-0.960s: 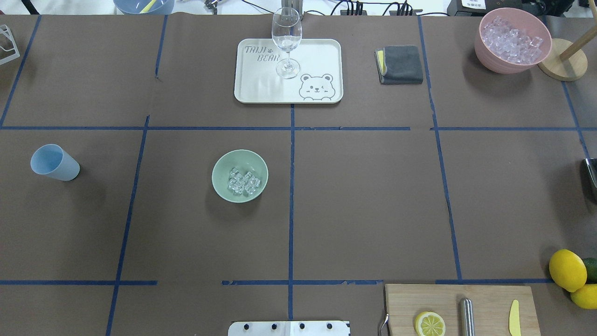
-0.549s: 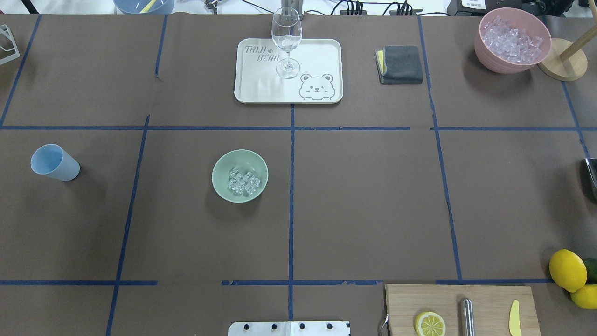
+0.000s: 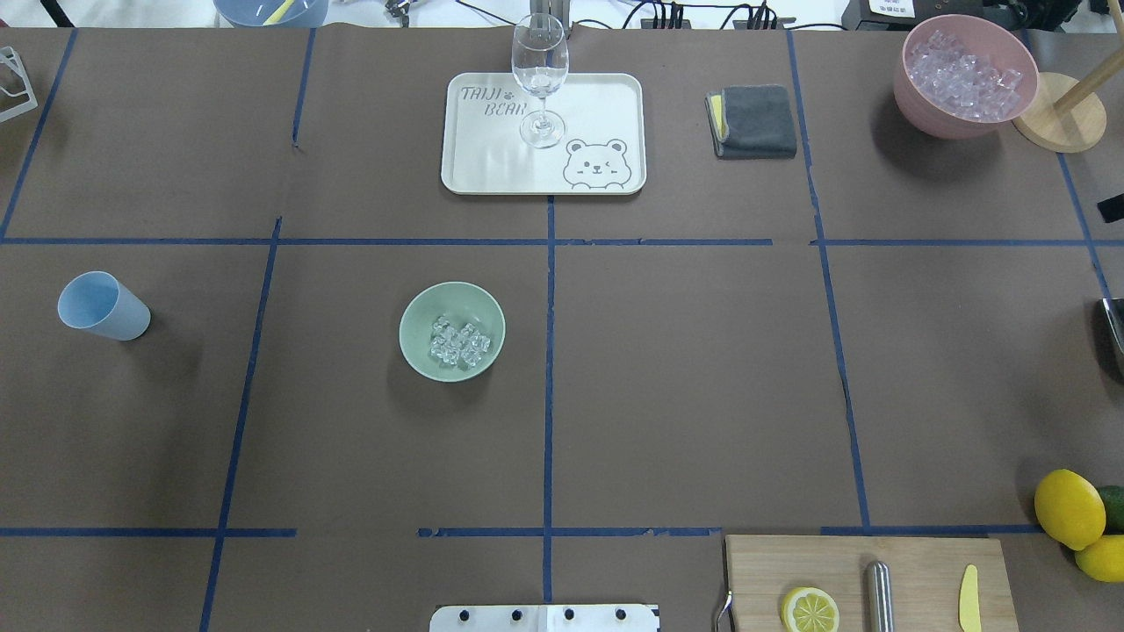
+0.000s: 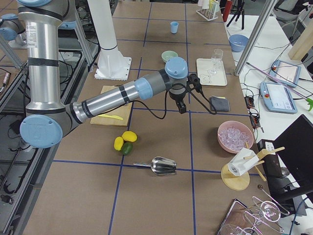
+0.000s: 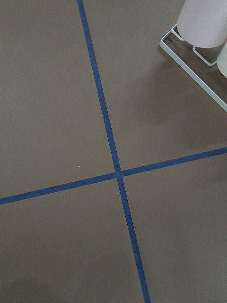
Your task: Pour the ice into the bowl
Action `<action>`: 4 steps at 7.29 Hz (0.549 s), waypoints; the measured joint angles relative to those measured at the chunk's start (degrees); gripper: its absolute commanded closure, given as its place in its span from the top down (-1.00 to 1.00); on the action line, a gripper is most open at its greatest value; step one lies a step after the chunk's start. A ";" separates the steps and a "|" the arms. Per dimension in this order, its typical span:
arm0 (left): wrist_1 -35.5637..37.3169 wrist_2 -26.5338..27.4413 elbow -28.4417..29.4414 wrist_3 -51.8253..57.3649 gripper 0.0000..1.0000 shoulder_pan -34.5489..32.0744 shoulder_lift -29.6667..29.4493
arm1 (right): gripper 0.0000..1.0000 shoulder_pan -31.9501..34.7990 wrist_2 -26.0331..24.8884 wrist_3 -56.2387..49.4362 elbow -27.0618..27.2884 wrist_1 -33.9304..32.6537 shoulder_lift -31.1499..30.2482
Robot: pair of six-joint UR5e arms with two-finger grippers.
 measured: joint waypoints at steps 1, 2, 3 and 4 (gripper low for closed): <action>0.01 -0.05 -0.09 0.05 1.00 -0.01 0.03 | 1.00 -5.44 -3.57 8.70 0.70 -0.10 4.16; 0.00 -0.09 -0.16 0.06 1.00 -0.02 0.03 | 1.00 -11.87 -8.20 17.93 0.51 -0.33 9.67; -0.04 -0.11 -0.18 0.07 1.00 0.00 -0.03 | 1.00 -18.15 -13.03 25.45 -0.50 -0.63 15.04; -0.06 -0.12 -0.19 0.07 1.00 0.03 -0.12 | 1.00 -24.20 -18.34 31.83 -2.73 -1.00 20.57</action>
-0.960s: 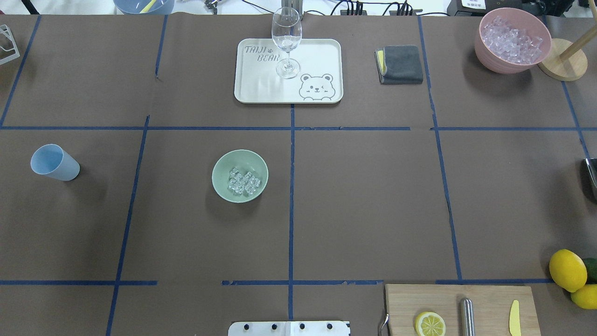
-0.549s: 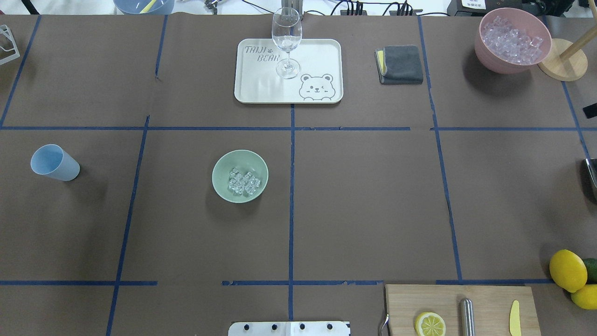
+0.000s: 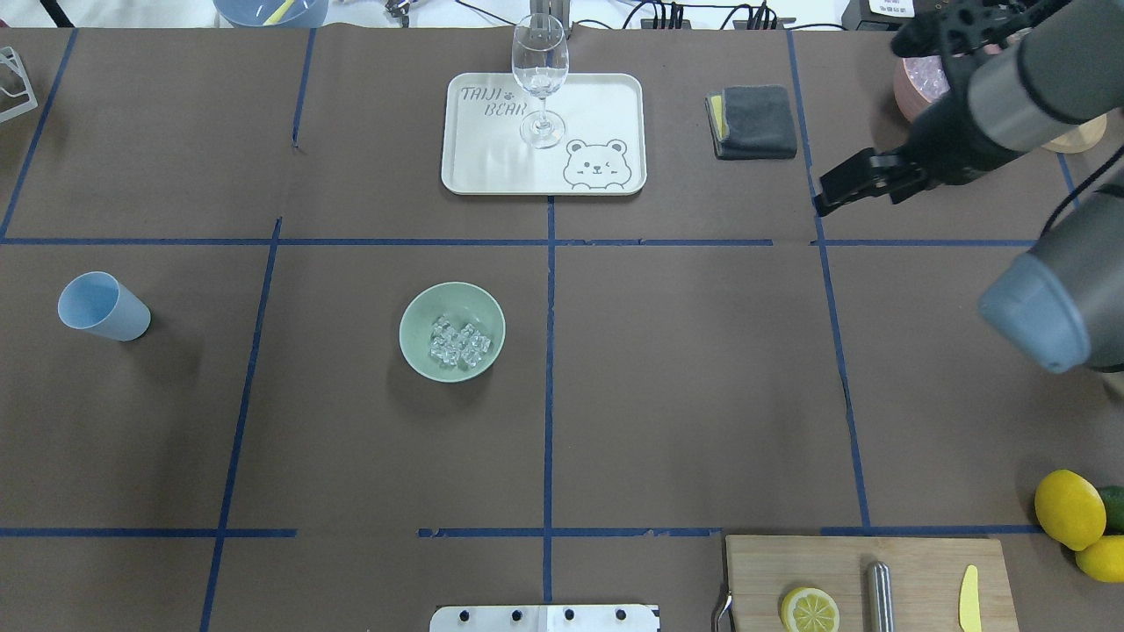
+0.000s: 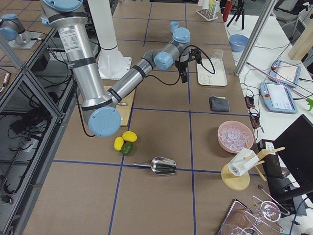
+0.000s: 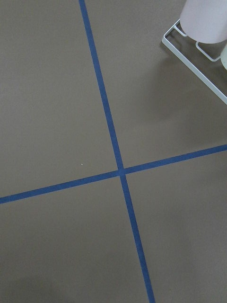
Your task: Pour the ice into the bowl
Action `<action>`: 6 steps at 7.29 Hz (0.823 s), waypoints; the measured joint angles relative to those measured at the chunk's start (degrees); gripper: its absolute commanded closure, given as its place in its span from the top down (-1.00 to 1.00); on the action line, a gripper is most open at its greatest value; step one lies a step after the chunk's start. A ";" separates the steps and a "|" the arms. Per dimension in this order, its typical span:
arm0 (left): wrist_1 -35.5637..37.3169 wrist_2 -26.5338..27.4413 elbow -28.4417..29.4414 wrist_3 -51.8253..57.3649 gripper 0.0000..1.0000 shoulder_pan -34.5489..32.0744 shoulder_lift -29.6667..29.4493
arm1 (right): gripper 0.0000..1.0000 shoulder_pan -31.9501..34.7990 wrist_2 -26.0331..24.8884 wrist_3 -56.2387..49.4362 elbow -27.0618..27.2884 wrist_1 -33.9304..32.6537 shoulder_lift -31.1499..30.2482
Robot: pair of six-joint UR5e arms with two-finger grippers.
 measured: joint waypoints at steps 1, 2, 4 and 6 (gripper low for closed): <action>-0.01 -0.01 -0.06 0.02 1.00 0.02 -0.13 | 1.00 -5.45 -5.42 5.49 -3.14 -1.03 5.89; -0.01 -0.01 -0.11 0.04 1.00 0.06 -0.24 | 1.00 -10.22 -10.40 10.49 -6.71 -2.34 11.63; -0.03 -0.01 -0.12 0.01 1.00 0.11 -0.50 | 1.00 -18.35 -18.96 20.99 -18.95 -3.22 24.36; -0.09 -0.03 -0.12 0.06 1.00 0.12 -0.66 | 0.98 -23.65 -24.13 25.99 -31.52 -2.64 34.31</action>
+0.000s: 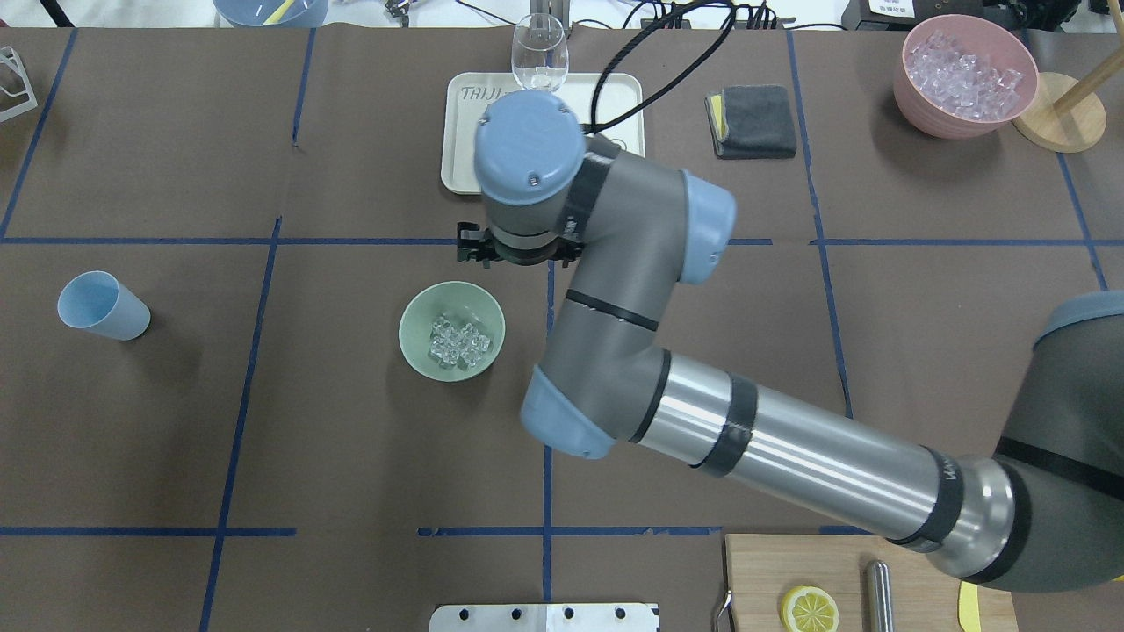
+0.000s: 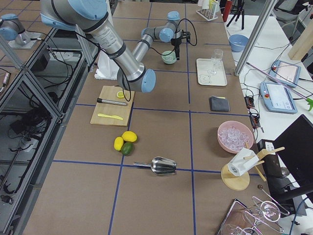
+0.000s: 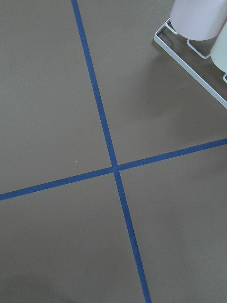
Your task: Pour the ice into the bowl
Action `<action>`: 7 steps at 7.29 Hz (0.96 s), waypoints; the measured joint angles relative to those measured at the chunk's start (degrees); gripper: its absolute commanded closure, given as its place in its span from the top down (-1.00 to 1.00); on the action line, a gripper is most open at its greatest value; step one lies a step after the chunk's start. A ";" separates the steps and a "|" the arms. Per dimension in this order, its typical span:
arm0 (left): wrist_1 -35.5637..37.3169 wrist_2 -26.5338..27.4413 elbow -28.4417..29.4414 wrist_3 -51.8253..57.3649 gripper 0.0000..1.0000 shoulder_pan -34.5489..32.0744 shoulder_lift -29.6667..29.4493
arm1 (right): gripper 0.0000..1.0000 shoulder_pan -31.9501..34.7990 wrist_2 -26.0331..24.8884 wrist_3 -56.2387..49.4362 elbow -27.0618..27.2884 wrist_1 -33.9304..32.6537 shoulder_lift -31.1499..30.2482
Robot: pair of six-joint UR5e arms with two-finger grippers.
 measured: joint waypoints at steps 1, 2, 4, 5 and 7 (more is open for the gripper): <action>-0.03 -0.04 -0.04 0.02 1.00 0.00 -0.03 | 0.95 -2.01 -1.43 1.19 -3.27 1.27 1.69; -0.09 -0.05 -0.08 0.03 1.00 0.00 -0.06 | 0.95 -3.22 -2.23 2.45 -5.46 3.02 1.89; -0.23 -0.07 -0.06 0.03 1.00 0.00 -0.11 | 0.43 -4.29 -2.69 3.12 -7.18 6.61 -0.38; -0.26 -0.07 -0.04 0.03 1.00 0.00 -0.13 | -0.49 -4.53 -2.73 3.22 -7.35 8.90 -1.66; -0.33 -0.07 -0.06 0.05 1.00 0.00 -0.13 | -1.00 -4.63 -2.44 2.94 -7.39 10.54 -2.31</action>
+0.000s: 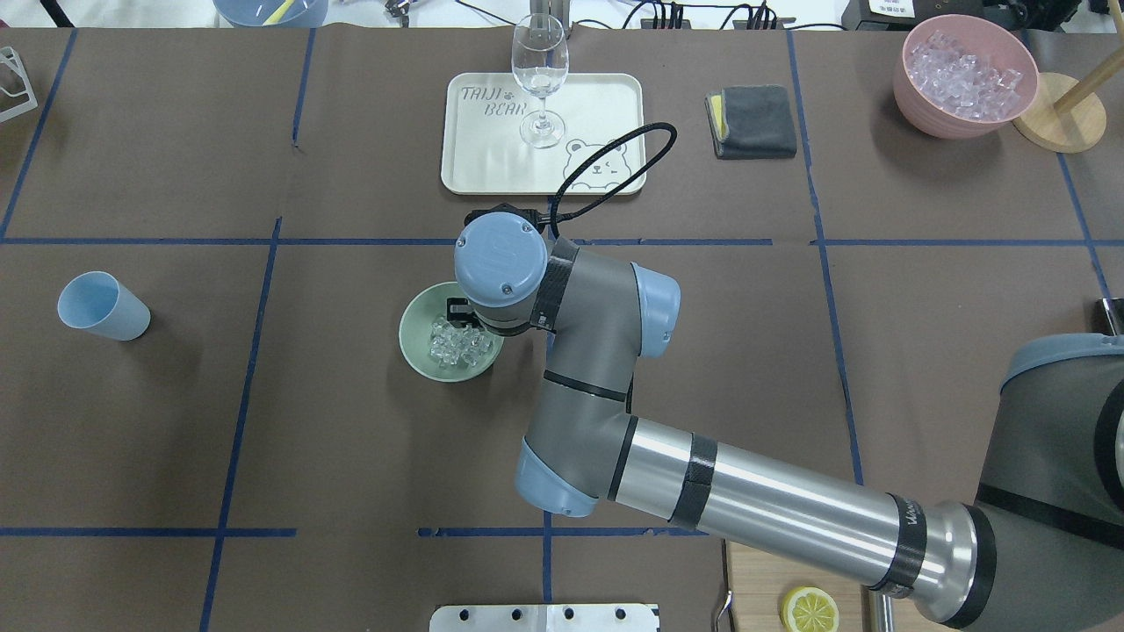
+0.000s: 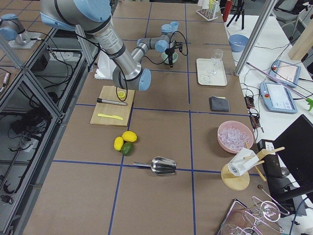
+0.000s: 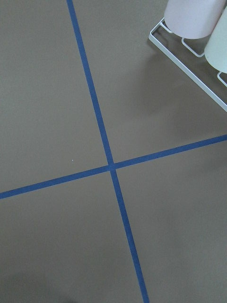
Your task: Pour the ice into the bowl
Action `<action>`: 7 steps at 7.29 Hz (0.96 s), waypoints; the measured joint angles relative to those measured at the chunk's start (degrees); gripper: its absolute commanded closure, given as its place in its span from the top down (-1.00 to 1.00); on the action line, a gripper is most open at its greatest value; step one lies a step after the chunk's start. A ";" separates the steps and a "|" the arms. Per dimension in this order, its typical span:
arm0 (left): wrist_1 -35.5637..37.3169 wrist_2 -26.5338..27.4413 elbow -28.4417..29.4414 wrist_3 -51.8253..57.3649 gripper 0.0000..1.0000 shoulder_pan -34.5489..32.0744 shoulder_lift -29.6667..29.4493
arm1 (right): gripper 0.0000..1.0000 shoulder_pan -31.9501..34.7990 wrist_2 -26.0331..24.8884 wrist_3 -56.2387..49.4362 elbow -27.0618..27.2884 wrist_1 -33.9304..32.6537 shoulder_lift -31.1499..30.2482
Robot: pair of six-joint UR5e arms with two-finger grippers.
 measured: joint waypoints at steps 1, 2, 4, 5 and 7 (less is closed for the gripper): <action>-0.02 0.00 0.01 0.01 1.00 0.00 0.00 | -1.00 -0.03 0.13 -0.16 0.15 0.09 -0.01; -0.03 0.00 0.02 0.00 1.00 0.00 0.00 | -1.00 -0.03 0.16 -0.18 0.43 0.16 0.01; -0.03 0.00 0.03 0.02 1.00 0.00 0.00 | -1.00 -0.02 -0.04 0.55 2.05 0.38 -0.27; -0.03 -0.02 0.03 0.00 1.00 0.00 0.00 | -1.00 0.32 0.00 0.86 3.34 0.44 -0.49; -0.03 -0.08 0.03 -0.02 1.00 0.00 0.00 | -1.00 3.97 3.31 0.28 7.15 0.35 -1.70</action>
